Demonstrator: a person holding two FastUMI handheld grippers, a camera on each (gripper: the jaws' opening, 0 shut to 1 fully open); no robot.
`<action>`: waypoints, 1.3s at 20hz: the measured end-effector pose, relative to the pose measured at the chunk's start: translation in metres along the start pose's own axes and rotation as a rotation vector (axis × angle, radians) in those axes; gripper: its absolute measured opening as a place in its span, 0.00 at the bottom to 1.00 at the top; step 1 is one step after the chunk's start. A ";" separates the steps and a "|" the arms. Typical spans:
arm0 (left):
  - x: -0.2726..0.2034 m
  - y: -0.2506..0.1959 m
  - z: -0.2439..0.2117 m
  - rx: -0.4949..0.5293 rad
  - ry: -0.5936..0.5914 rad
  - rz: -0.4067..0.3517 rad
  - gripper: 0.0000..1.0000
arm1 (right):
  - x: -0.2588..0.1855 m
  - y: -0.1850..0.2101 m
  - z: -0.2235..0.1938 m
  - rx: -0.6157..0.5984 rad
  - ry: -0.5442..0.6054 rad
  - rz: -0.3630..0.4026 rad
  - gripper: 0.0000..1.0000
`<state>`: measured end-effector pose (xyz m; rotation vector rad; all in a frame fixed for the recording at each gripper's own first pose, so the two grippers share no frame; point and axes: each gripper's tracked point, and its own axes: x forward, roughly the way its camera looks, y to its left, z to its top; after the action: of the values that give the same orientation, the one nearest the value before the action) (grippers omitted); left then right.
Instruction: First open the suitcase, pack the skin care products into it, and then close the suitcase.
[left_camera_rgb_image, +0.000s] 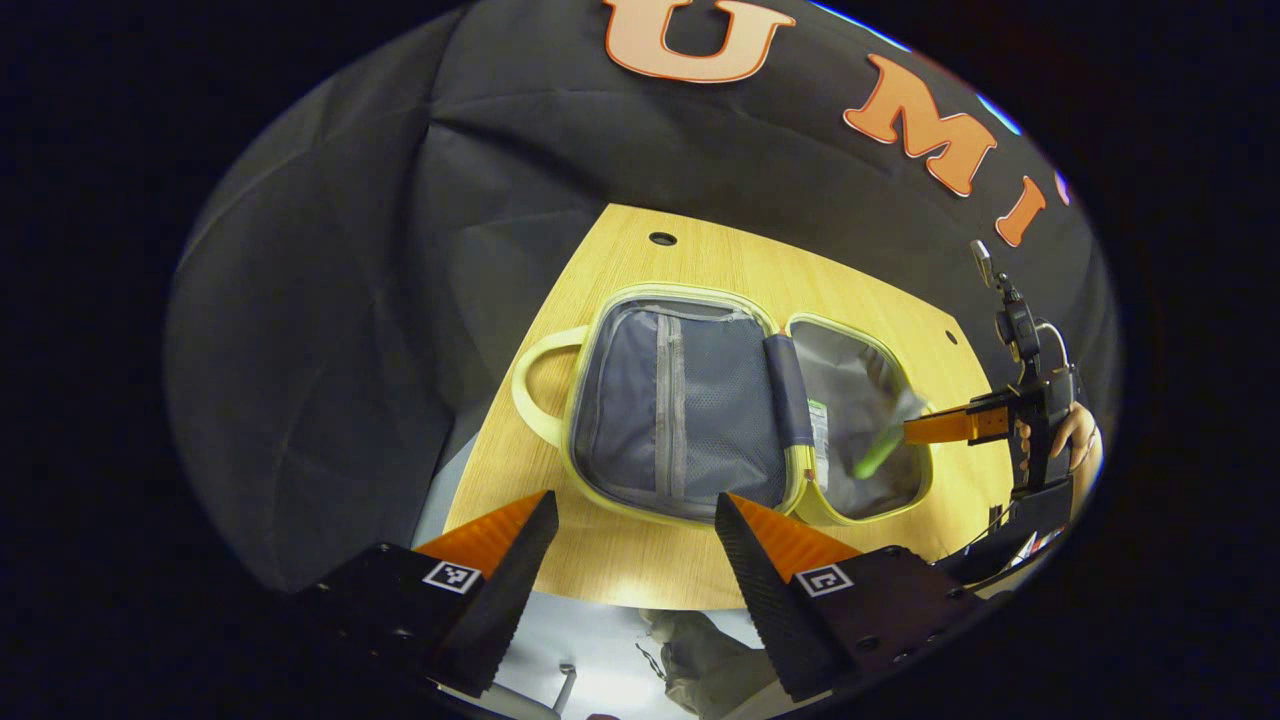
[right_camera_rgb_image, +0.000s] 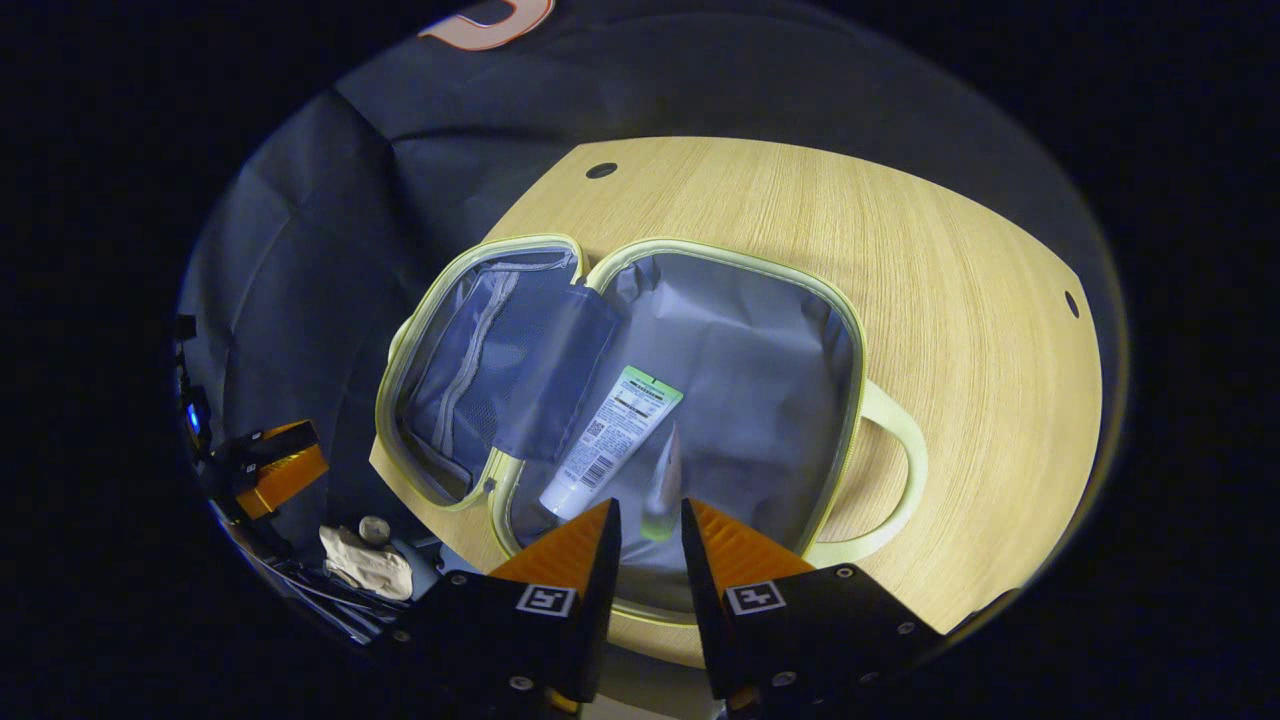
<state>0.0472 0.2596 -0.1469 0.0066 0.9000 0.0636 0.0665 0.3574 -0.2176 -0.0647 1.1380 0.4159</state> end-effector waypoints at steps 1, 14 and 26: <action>0.001 0.001 0.001 -0.008 -0.005 -0.003 0.98 | -0.001 -0.001 0.000 0.005 -0.007 -0.004 0.56; 0.057 0.092 0.055 -0.383 -0.166 -0.130 0.98 | -0.037 0.015 0.008 0.013 -0.130 0.017 0.96; 0.166 0.115 0.055 -0.673 -0.084 -0.310 0.96 | -0.068 -0.008 -0.012 0.141 -0.172 -0.015 0.96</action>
<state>0.1875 0.3849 -0.2388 -0.7503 0.7517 0.0737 0.0349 0.3271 -0.1635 0.0843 0.9933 0.3205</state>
